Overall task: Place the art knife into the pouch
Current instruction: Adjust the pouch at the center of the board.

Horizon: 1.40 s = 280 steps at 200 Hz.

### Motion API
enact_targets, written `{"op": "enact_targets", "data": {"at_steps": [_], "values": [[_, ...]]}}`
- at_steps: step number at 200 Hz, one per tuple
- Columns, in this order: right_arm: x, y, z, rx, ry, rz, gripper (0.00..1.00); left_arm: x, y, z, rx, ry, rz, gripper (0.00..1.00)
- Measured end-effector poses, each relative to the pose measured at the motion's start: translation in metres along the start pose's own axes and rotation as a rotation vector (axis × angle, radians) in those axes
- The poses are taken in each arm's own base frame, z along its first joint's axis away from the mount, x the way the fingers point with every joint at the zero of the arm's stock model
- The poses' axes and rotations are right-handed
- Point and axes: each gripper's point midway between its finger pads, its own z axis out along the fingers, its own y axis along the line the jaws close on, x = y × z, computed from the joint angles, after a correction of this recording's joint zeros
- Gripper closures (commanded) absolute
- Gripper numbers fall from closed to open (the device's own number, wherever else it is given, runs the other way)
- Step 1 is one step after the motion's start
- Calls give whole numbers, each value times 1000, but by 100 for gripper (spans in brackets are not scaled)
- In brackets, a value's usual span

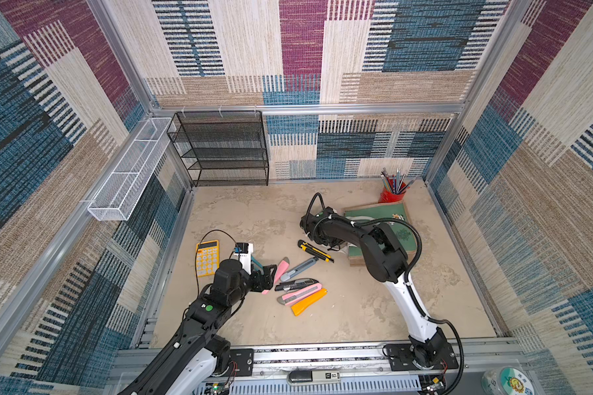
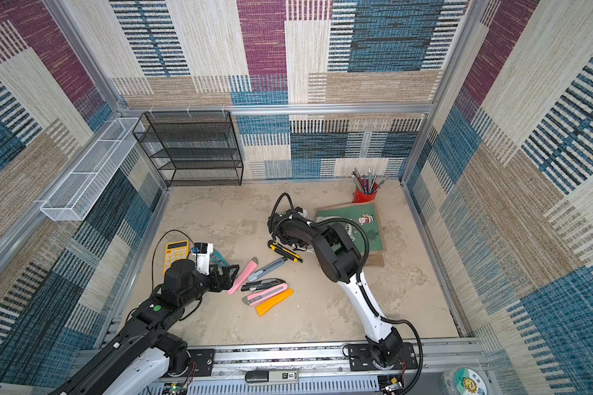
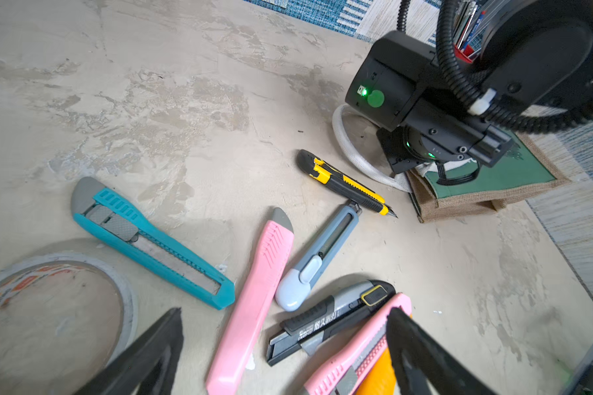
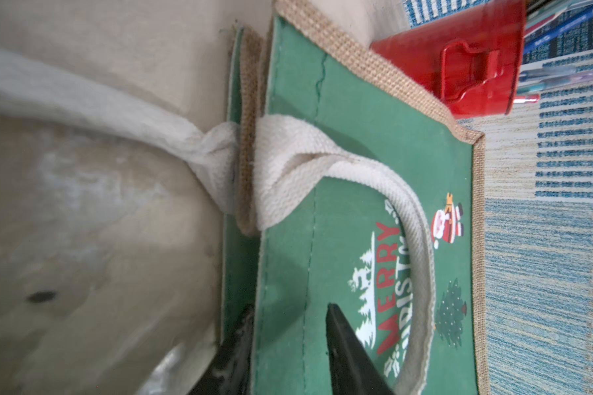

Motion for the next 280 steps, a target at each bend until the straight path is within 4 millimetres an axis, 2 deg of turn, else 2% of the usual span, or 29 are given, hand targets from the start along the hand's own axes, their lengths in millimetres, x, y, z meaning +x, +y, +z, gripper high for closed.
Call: {"op": "enact_targets", "data": {"at_steps": [16, 34, 54, 116, 152, 191, 229, 280], "values": [[3, 0, 5, 10, 11, -6, 83, 0, 0, 0, 0, -1, 0, 6], [4, -3, 7, 27, 9, -3, 100, 0, 0, 0, 0, 0, 0, 6], [5, -9, 6, 31, 7, 9, 100, 0, 0, 0, -3, -1, 0, 6], [-5, -46, -20, -22, -59, 100, 100, -6, -3, 0, 2, -3, 0, 8], [-9, -60, -40, -136, -107, 152, 100, -13, -12, 4, 27, 25, -5, 10], [-22, -81, -68, -262, -193, 238, 100, -15, -21, 16, 57, 78, -14, 11], [-28, -92, -90, -375, -257, 277, 100, -23, -39, 28, 118, 103, -31, 14], [-40, -117, -112, -505, -345, 359, 100, -39, -80, 48, 214, 114, -7, 17]]}}
